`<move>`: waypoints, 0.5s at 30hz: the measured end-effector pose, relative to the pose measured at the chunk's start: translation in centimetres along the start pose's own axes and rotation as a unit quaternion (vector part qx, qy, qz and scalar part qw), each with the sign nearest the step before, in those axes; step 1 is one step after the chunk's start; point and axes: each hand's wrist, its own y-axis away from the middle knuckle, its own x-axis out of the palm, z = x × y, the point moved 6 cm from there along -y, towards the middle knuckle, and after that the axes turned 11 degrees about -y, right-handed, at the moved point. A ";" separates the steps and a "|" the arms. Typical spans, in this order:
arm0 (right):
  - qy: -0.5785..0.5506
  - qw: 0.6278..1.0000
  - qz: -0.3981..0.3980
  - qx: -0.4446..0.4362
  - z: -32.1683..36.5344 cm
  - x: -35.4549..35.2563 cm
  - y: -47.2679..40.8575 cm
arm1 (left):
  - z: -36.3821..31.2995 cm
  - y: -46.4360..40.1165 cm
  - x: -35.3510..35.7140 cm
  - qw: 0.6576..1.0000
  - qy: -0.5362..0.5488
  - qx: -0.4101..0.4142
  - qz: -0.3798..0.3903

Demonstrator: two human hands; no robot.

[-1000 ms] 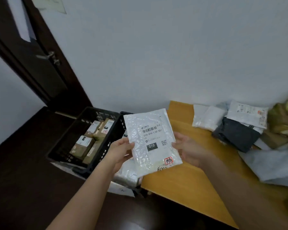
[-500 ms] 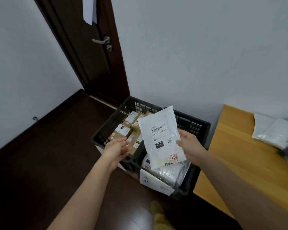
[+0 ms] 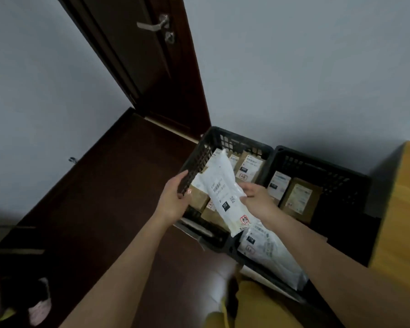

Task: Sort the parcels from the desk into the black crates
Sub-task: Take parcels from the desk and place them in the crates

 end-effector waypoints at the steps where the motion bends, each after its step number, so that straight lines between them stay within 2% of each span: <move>1: 0.024 1.000 0.006 0.000 0.0 1.0 -0.7 | -0.5 -0.9 0.0 0.997 -0.055 0.047 0.012; 4: 0.078 0.996 0.037 -0.010 0.0 3.9 -2.7 | -1.1 -3.4 0.9 0.968 -0.214 0.116 0.064; 6: 0.094 0.995 0.042 -0.006 -0.4 5.0 -4.0 | -0.7 -5.3 1.6 0.951 -0.267 0.130 0.084; 11: 0.111 0.993 0.019 0.027 -2.1 6.1 -6.5 | 2.3 -10.8 3.2 0.932 -0.290 0.180 0.118; 15: 0.159 0.986 -0.002 0.055 -4.5 7.4 -8.0 | 5.7 -14.4 4.1 0.941 -0.246 0.170 0.159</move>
